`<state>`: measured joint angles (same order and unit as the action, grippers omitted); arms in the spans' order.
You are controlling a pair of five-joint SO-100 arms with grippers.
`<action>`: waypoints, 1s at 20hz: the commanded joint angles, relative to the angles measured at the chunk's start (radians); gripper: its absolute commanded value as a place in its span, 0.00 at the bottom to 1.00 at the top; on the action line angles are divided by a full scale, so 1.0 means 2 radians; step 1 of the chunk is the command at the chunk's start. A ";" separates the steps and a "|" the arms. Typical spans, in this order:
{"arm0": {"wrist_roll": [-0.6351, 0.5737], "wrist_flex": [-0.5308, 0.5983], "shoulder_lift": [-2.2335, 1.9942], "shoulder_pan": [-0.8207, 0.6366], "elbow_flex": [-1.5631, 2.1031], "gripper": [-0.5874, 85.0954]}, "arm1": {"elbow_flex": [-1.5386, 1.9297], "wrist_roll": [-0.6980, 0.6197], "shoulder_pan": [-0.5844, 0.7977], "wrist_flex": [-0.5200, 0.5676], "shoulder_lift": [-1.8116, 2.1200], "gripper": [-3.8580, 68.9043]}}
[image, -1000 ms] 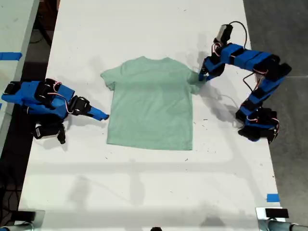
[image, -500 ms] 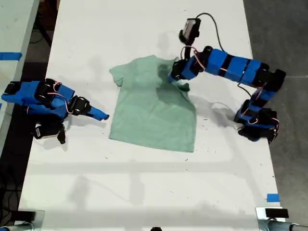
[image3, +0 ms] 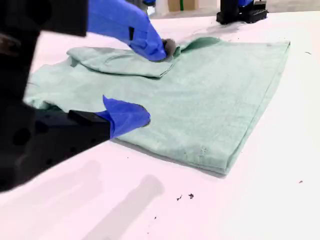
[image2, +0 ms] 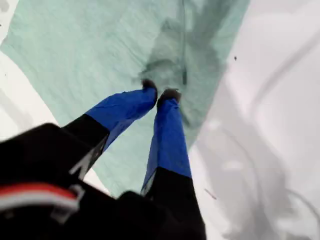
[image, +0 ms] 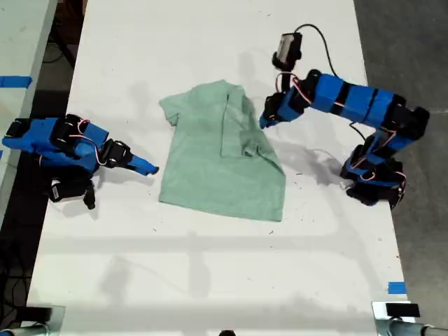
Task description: Fold t shirt
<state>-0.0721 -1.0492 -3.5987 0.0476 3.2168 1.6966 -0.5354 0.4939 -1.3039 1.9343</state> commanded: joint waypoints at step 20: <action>-0.004 0.002 -0.003 0.008 -0.002 0.21 | 0.706 0.154 -0.127 0.009 0.786 0.06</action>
<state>-0.0721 -1.0492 -3.5987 0.0476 3.2168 3.0542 -0.2485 0.2546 -1.2839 3.4929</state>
